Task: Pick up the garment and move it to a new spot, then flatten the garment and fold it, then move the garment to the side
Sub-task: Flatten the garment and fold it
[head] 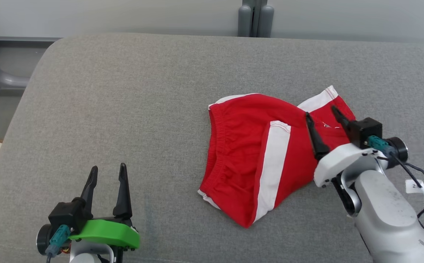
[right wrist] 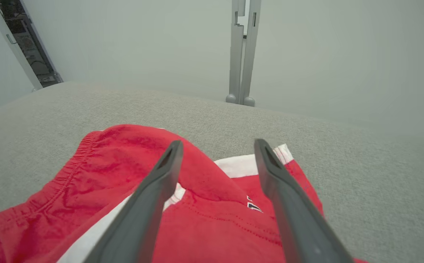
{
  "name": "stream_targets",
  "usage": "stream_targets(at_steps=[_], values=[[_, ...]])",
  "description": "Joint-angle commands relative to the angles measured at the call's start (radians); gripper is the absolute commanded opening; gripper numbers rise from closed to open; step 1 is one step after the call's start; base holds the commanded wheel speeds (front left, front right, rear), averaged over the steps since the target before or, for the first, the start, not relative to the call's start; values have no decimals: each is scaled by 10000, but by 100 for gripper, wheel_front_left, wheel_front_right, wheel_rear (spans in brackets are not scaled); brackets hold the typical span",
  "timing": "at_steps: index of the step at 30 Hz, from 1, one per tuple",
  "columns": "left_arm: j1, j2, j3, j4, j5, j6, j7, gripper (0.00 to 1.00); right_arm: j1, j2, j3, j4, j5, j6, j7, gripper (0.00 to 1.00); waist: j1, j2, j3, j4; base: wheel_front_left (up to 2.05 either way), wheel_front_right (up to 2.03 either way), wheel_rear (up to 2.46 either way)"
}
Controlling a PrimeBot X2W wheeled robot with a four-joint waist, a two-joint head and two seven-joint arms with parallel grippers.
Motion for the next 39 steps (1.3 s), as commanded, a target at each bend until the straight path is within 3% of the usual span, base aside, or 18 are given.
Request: stream_targets(at_steps=[1, 9, 15, 16, 18, 30, 35, 39], values=[[-21, 10, -42, -25, -42, 46, 1, 100, -261, 13, 214, 125, -67, -4, 84, 100, 0, 0, 66, 95, 0, 0, 0], [-242, 10, -323, -48, -287, 145, 1, 100, -1238, 238, 1557, 1517, 224, -4, 1144, 100, 0, 0, 361, 499, 0, 0, 0], [-339, 11, -544, -82, -476, 240, 1, 100, -1683, 256, 2009, 2804, 500, -4, 1863, 100, 0, 0, 534, 805, 0, 0, 0], [-333, 11, -562, -73, -487, 262, 1, 100, -1684, 271, 2064, 2993, 593, -4, 1926, 61, 0, 0, 546, 839, 0, 0, 0], [-319, 10, -574, -81, -525, 290, 1, 100, -1767, 262, 2155, 3202, 694, -4, 1932, 0, 0, 0, 561, 865, 0, 0, 0], [-69, 11, -364, -4, -302, 233, 1, 100, -1718, 135, 2273, 3294, 1125, -4, 156, 0, 0, 0, 161, 153, 0, 0, 0], [130, 12, -177, 16, -182, 183, 2, 100, -1051, -98, 1961, 2366, 1166, -4, -82, 0, 0, 0, -117, -476, 0, 0, 0], [240, 12, -123, 40, -122, 114, 1, 100, -40, -387, 1338, 942, 1058, -4, -90, 0, 0, 0, -235, -979, 0, 0, 0]])
